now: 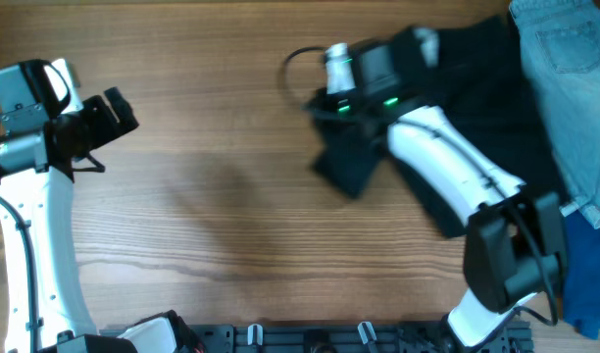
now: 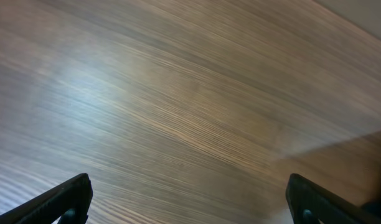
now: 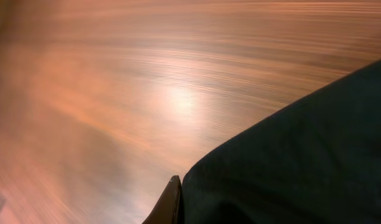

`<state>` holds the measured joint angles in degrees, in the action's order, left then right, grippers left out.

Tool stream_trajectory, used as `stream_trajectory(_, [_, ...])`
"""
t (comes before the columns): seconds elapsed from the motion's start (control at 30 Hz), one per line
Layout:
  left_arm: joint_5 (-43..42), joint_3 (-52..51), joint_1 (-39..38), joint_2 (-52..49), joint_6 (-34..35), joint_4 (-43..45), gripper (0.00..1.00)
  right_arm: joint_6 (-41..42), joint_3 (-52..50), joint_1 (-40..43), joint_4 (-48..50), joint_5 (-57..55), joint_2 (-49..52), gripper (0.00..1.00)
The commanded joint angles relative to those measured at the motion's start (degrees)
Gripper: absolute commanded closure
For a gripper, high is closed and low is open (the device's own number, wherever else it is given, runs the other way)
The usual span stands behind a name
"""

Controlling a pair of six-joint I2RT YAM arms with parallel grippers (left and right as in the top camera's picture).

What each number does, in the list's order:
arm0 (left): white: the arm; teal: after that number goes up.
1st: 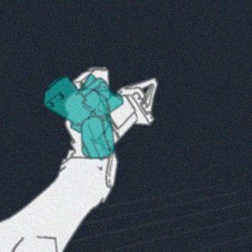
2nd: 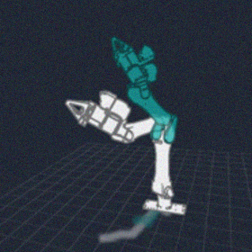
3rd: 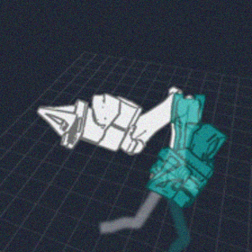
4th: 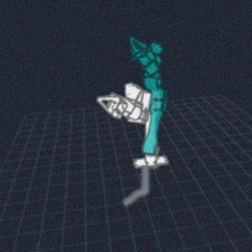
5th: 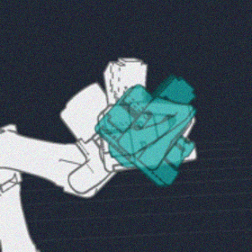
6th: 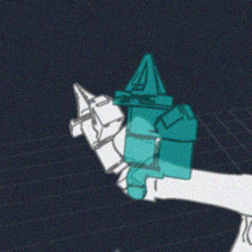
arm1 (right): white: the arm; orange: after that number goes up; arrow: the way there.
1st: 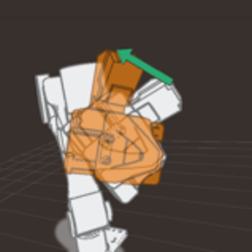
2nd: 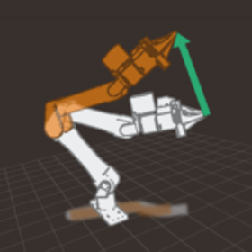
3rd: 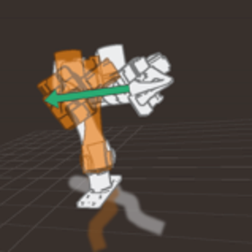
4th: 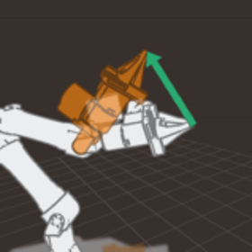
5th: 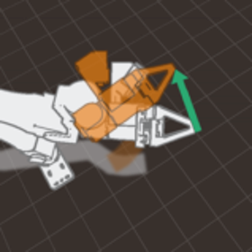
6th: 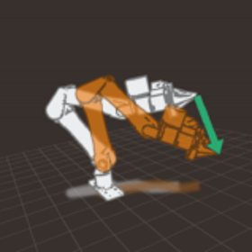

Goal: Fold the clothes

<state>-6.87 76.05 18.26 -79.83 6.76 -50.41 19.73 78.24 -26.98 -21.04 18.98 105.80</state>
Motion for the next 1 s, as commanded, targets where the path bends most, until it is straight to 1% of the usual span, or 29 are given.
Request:
stream_trajectory(0.0, [1.16, 1.11, 1.9, 0.28, 1.22, 0.57, 0.0, 4.07, 0.31, -8.26, 3.19, -1.07, 0.79, 0.96])
stream_trajectory(0.03, [1.16, 1.11, 2.16, 0.28, 1.22, 0.52, 0.0, 4.52, 0.33, -11.08, 4.0, -1.01, 0.79, 0.96])
stream_trajectory(0.17, [1.16, 1.11, 2.16, 0.26, 1.22, 0.52, 0.0, 5.88, 0.55, -16.52, 3.76, 0.0, 0.79, 0.95])
stream_trajectory(0.2, [1.18, 1.11, 2.16, 0.26, 1.22, 0.52, 0.0, 5.97, 0.59, -17.27, 3.8, 1.57, 0.79, 0.93])
stream_trajectory(0.23, [1.18, 1.11, 2.16, 0.26, 1.22, 0.52, 0.0, 5.95, 0.68, -17.77, 3.89, 3.48, 0.79, 0.89])
stream_trajectory(0.27, [1.16, 1.11, 2.16, 0.26, 1.22, 0.52, 0.0, 5.88, 0.92, -18.23, 3.72, 5.11, 0.79, 0.82])
stream_trajectory(0.3, [1.16, 1.11, 2.16, 0.26, 1.22, 0.55, 0.0, 5.66, 1.44, -18.51, 2.54, 5.25, 0.74, 0.61])
stream_trajectory(0.33, [1.14, 1.11, 2.16, 0.26, 1.22, 0.55, 0.0, 4.9, 2.45, -18.49, 0.33, 4.85, 0.7, 0.46])
stream_trajectory(0.37, [0.94, 1.11, 2.16, 0.26, 1.2, 0.55, 0.0, 2.62, 5.22, -17.88, -4.37, 4.55, 0.68, 0.25])
stream_trajectory(0.4, [0.94, 1.11, 2.16, 0.26, 1.2, 0.55, 0.0, 1.81, 8.94, -16.5, -10.62, 0.66, 0.57, 0.18])
stream_trajectory(0.43, [0.94, 1.11, 2.14, 0.26, 1.18, 0.52, 0.0, 1.99, 10.88, -15.43, -13.84, -3.72, 0.55, 0.15])
stream_trajectory(0.47, [0.87, 1.11, 2.14, 0.28, 1.2, 0.5, 0.0, 2.58, 12.57, -14.1, -16.63, -8.5, 0.48, 0.09])
stream_trajectory(0.5, [0.35, 1.11, 2.1, 0.28, 1.18, 0.48, 0.0, 2.91, 14.62, -11.26, -19.91, -14.45, 0.48, 0.06])
stream_trajectory(0.57, [-1.16, 1.11, 2.1, 0.28, 1.2, 0.48, 0.0, 2.69, 15.45, -5.42, -21.53, -17.31, 0.48, 0.05])
stream_trajectory(0.7, [-4.94, 1.11, 2.1, 0.26, 1.2, 0.2, 0.0, 2.47, 14.97, 6.29, -24.15, -12.7, 2.84, 0.05])
stream_trajectory(0.8, [-7.54, 1.11, 2.1, 0.26, 1.2, -0.13, 0.0, 1.33, 14.95, 10.1, -24.37, -9.81, 7.15, 0.05])
stream_trajectory(0.9, [-8.13, 1.09, 2.1, 0.26, 1.18, -0.61, 0.0, 1.44, 14.95, 11.26, -22.84, -8.55, 12.37, 0.06])
stream_trajectory(0.97, [-8.11, 1.09, 2.1, 0.26, 1.18, -1.18, 0.0, 1.75, 14.97, 11.32, -22.4, -6.67, 15.21, 0.09])
